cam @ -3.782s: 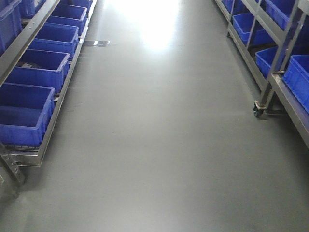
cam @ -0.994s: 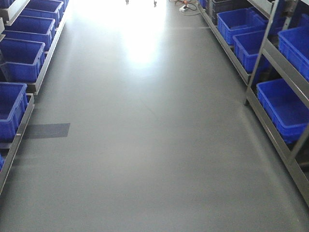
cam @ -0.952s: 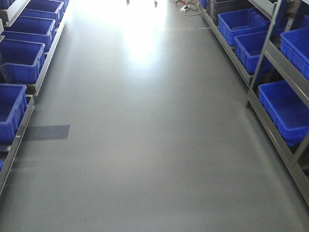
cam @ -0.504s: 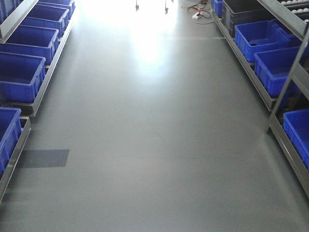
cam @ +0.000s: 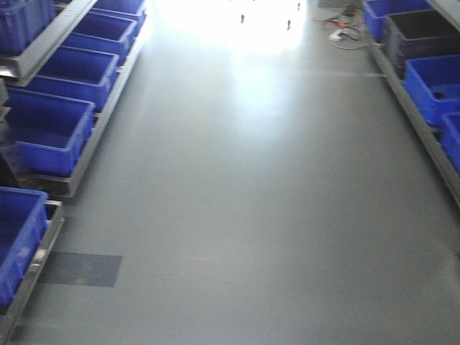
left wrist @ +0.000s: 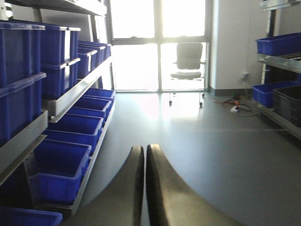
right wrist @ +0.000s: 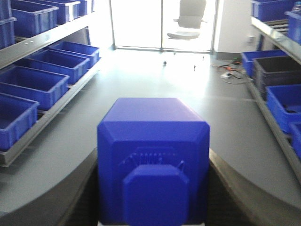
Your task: Pour parts from conveyor to right shelf
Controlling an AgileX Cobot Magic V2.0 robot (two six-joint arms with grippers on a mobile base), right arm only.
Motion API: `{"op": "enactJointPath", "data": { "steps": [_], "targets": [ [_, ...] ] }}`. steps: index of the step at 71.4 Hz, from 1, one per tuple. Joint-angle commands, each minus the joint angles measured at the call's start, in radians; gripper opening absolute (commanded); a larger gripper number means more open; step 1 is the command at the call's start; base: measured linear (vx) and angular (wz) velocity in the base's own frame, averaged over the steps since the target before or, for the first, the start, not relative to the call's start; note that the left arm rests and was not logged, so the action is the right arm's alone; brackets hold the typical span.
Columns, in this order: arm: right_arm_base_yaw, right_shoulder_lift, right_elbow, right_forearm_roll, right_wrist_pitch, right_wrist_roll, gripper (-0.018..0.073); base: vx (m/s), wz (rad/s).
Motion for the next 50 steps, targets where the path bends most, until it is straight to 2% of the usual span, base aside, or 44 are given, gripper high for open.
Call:
{"op": "enactJointPath", "data": {
  "steps": [1, 50],
  "targets": [
    [-0.004, 0.013, -0.027, -0.006, -0.082, -0.010, -0.0005, 0.40, 0.55],
    [-0.004, 0.013, -0.027, -0.007, -0.082, -0.010, -0.0005, 0.27, 0.83]
  ]
}}
